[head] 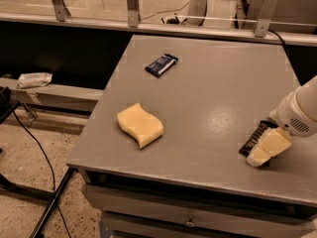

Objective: Move rxbar chocolate near sponge

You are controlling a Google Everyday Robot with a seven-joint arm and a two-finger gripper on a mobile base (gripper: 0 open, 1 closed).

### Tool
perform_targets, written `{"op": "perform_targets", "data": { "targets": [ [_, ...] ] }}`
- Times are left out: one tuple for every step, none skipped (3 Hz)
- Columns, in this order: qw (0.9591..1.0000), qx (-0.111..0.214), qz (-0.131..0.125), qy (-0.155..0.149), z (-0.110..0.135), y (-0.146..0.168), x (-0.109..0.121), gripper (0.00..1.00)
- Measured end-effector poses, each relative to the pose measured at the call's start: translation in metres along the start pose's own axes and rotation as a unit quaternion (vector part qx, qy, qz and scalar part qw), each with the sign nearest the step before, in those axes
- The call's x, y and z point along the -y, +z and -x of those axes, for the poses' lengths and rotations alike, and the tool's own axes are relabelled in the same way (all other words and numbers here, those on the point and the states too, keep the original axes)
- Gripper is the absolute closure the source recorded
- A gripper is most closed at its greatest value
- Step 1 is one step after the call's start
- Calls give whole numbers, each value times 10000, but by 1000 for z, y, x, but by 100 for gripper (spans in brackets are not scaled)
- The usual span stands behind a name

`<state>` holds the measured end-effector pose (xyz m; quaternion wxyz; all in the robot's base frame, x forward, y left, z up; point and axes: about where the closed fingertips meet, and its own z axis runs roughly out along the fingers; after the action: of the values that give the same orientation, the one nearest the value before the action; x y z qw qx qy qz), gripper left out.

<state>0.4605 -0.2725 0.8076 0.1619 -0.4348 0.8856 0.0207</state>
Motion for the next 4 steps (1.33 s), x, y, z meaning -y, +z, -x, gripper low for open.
{"op": "perform_targets", "data": {
  "targets": [
    [10000,-32,44,41,-4,0,1,41],
    [10000,-31,44,42,-1,-10,2,72],
    [10000,-31,44,42,2,-18,3,95],
    [10000,-29,43,41,2,-18,3,100]
  ]
}}
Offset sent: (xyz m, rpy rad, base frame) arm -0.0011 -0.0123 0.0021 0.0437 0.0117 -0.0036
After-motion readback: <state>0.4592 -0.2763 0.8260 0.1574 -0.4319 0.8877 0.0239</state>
